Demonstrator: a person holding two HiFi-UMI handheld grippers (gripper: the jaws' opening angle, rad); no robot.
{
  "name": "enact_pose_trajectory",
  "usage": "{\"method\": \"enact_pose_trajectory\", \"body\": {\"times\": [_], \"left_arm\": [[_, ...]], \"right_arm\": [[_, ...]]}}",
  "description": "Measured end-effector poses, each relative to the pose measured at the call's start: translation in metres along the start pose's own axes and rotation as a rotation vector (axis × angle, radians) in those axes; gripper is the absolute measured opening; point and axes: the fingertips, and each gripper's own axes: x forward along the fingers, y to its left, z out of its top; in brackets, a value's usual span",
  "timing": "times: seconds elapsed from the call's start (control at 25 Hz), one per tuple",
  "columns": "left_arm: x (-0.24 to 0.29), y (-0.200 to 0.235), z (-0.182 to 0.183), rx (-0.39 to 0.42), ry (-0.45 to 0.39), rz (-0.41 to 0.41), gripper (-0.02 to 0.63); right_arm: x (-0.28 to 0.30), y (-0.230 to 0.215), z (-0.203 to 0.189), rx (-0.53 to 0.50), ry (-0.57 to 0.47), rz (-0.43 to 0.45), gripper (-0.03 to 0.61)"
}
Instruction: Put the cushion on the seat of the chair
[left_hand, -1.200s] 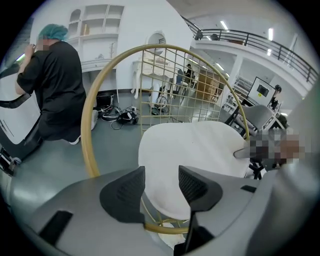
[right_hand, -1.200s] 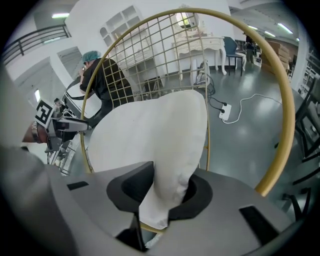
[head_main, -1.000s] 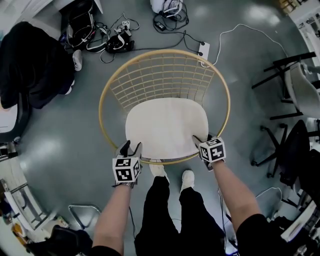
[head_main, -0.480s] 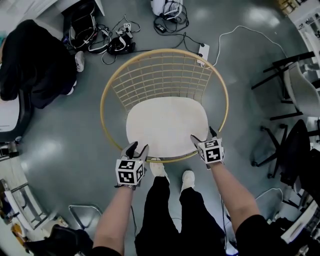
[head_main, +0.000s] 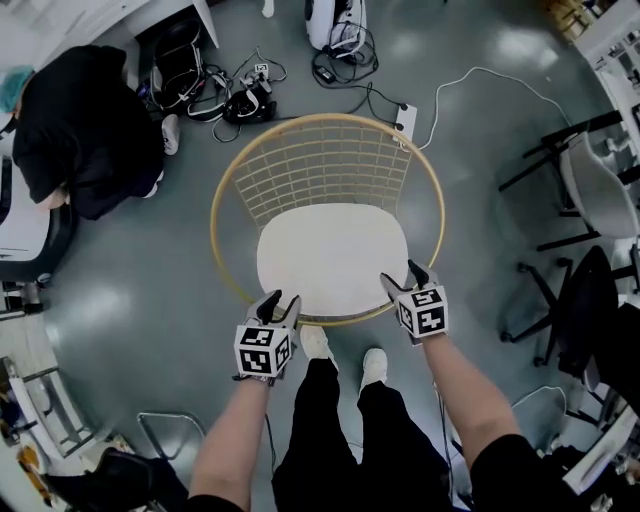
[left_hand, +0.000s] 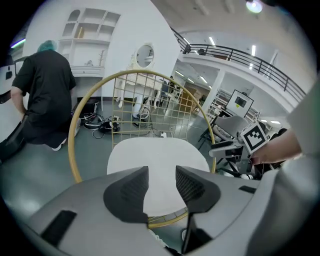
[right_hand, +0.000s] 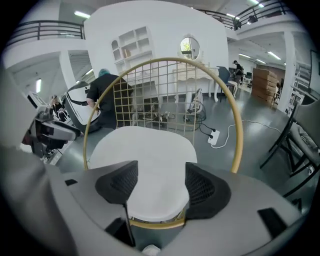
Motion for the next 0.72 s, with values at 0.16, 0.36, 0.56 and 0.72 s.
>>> {"method": "enact_pose_trajectory", "body": {"times": [0.16, 0.36, 0.56, 0.72], "left_arm": [[-0.03, -0.025, 0.015, 0.003, -0.051, -0.004, 0.148], [-0.069, -0.052, 0.043, 0.009, -0.152, 0.019, 0.025], [-0.123, -0.087, 0.074, -0.001, -0.228, 0.03, 0.017], [-0.165, -0.117, 0.092, -0.003, -0.298, 0.047, 0.017]], "right_arm": [[-0.037, 0.023, 0.018, 0.012, -0.058, 0.113, 0.011], [-0.083, 0.046, 0.055, -0.03, -0.153, 0.219, 0.012], [-0.149, 0.067, 0.095, -0.087, -0.228, 0.279, 0.012], [-0.2, 0.081, 0.114, -0.135, -0.283, 0.31, 0.012]]}}
